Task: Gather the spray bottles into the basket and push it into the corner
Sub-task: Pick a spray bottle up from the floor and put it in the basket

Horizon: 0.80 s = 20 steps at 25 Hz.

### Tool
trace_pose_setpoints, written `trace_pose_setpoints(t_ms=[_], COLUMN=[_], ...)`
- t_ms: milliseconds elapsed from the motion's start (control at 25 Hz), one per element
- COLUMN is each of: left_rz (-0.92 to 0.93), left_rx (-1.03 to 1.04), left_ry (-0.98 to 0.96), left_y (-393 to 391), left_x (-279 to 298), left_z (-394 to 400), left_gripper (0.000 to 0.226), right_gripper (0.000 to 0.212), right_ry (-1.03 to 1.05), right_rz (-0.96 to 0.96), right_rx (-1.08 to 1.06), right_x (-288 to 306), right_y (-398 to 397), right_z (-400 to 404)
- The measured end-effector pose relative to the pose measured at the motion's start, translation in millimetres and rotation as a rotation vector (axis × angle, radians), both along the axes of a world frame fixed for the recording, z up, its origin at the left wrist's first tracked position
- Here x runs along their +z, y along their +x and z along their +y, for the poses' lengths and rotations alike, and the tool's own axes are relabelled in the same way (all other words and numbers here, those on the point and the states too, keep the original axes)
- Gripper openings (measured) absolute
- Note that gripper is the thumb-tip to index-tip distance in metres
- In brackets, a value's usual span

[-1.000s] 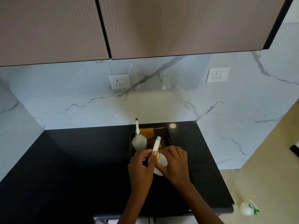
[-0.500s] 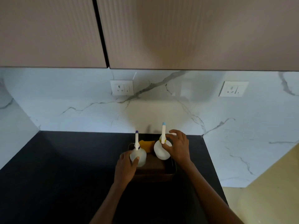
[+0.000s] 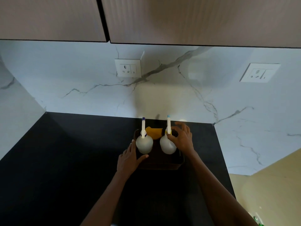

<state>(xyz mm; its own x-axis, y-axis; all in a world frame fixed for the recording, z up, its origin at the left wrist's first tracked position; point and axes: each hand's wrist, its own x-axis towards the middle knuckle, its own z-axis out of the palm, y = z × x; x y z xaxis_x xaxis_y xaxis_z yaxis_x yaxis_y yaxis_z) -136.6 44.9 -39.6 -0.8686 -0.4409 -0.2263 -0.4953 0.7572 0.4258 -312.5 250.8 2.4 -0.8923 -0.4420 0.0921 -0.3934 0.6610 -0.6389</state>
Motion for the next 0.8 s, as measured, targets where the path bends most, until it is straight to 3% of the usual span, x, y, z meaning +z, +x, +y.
trace_pose_setpoints(t_ms=[400, 600, 800], left_rz=[0.018, 0.165, 0.265], left_rx=[0.038, 0.122, 0.163], left_ry=[-0.057, -0.158, -0.151], left_y=[4, 22, 47], left_x=[1, -1, 1], left_z=[6, 28, 85], left_gripper=[0.105, 0.073, 0.050], right_gripper=[0.049, 0.066, 0.054], right_ry=[-0.007, -0.163, -0.305], right_rz=[-0.033, -0.148, -0.199], right_rx=[0.013, -0.049, -0.089], right_x=[-12, -25, -43], right_y=[7, 30, 75], right_z=[16, 28, 72])
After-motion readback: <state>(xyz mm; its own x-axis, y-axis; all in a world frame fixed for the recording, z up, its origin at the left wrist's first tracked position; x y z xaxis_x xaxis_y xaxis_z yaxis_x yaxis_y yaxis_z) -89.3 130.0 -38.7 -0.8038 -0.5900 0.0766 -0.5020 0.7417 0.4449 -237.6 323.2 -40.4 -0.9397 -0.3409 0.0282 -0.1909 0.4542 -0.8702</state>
